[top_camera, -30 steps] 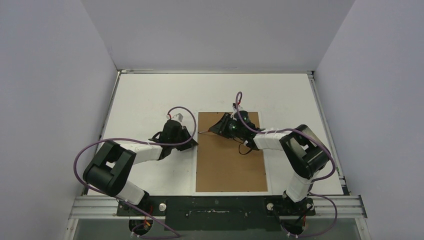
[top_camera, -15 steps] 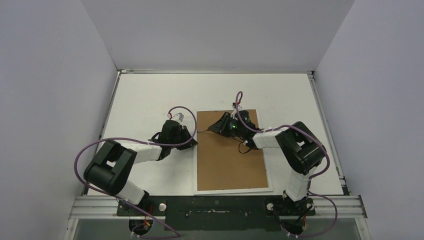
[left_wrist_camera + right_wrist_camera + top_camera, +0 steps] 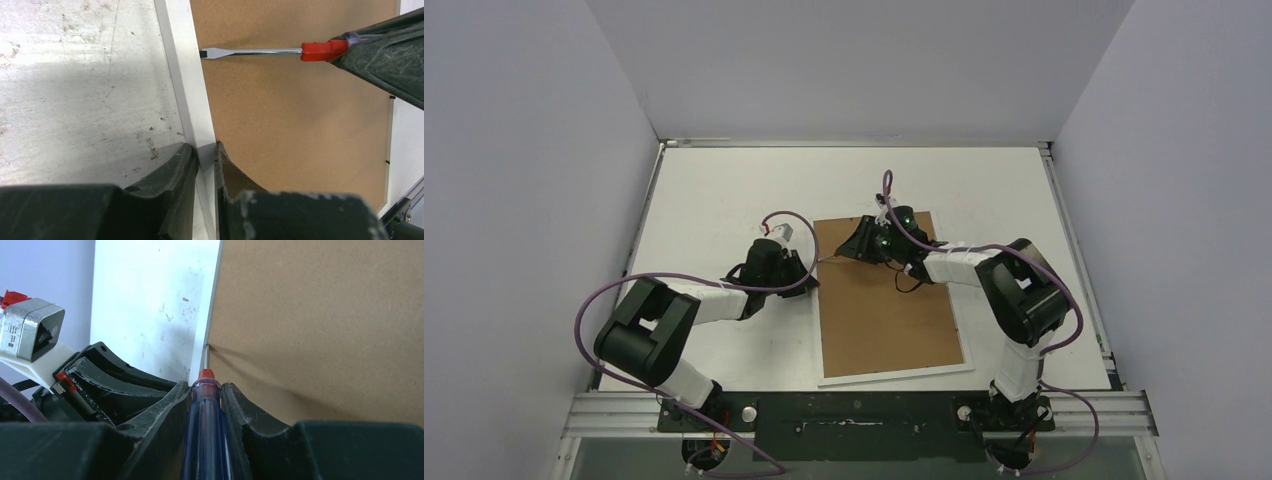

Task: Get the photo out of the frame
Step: Release the photo frame item from the photo frame.

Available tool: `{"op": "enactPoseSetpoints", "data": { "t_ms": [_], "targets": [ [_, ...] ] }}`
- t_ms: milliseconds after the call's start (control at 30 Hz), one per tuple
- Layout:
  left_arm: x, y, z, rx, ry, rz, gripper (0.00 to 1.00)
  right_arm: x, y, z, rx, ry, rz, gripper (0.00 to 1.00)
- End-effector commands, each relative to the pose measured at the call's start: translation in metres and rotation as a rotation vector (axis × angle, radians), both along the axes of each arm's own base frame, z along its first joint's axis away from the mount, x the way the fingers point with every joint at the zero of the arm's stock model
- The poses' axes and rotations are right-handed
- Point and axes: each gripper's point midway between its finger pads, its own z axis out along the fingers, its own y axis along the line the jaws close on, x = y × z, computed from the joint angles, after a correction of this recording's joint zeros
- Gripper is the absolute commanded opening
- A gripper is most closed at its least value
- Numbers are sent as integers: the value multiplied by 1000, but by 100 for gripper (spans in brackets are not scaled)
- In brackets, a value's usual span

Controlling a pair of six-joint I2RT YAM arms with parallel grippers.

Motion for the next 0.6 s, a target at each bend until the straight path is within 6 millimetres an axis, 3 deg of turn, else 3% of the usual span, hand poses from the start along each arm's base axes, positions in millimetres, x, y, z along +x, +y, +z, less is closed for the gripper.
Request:
{"op": "enactPoseSetpoints", "data": {
  "t_ms": [0, 400, 567],
  "targets": [
    [-50, 14, -53, 125, 187, -100, 0, -26, 17, -14, -165, -10, 175, 0],
    [-48, 11, -54, 102, 181, -89, 0, -27, 32, 6, -469, -123, 238, 0],
    [-49, 11, -54, 101, 184, -91, 0, -24, 38, 14, -517, -163, 245, 0]
  ]
}}
